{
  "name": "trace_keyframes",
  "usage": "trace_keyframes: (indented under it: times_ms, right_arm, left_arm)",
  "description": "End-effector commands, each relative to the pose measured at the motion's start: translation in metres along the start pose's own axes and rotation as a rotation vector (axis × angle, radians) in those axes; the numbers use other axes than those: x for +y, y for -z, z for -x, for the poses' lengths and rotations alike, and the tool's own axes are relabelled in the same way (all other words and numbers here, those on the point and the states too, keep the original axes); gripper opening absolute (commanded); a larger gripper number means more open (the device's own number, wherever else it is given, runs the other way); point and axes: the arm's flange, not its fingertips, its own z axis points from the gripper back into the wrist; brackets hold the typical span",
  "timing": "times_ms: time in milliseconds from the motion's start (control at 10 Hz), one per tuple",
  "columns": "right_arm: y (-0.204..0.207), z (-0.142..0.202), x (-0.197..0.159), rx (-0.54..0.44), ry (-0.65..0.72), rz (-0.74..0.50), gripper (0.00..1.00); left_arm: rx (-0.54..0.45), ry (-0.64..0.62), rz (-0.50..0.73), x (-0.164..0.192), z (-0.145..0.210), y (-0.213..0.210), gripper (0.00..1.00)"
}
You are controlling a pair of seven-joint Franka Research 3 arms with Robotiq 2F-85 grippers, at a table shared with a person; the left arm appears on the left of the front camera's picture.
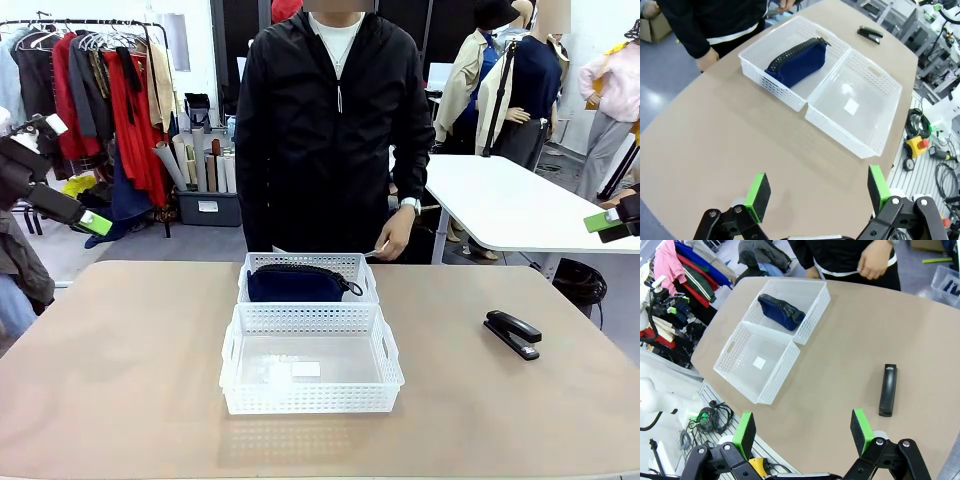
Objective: Distribute items into two baskets.
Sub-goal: Pick up the Stapler that the person points to.
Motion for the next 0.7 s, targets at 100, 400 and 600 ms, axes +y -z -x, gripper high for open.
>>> trace_keyframes:
  times_ms: [100,400,600]
  right_arm:
    - [0.0,0.0,-0.001,-0.007,-0.017,-0.005,1.0]
    - [0.0,0.0,-0.001,-0.007,-0.017,-0.005,1.0]
    - [0.0,0.0,-0.001,-0.007,-0.017,-0.005,1.0]
  left_arm:
    - [0.0,0.0,0.0,0.0,0.0,0.0,1.0]
    - [0.0,0.0,0.0,0.0,0.0,0.0,1.0]
    - [0.0,0.0,0.0,0.0,0.0,0.0,1.0]
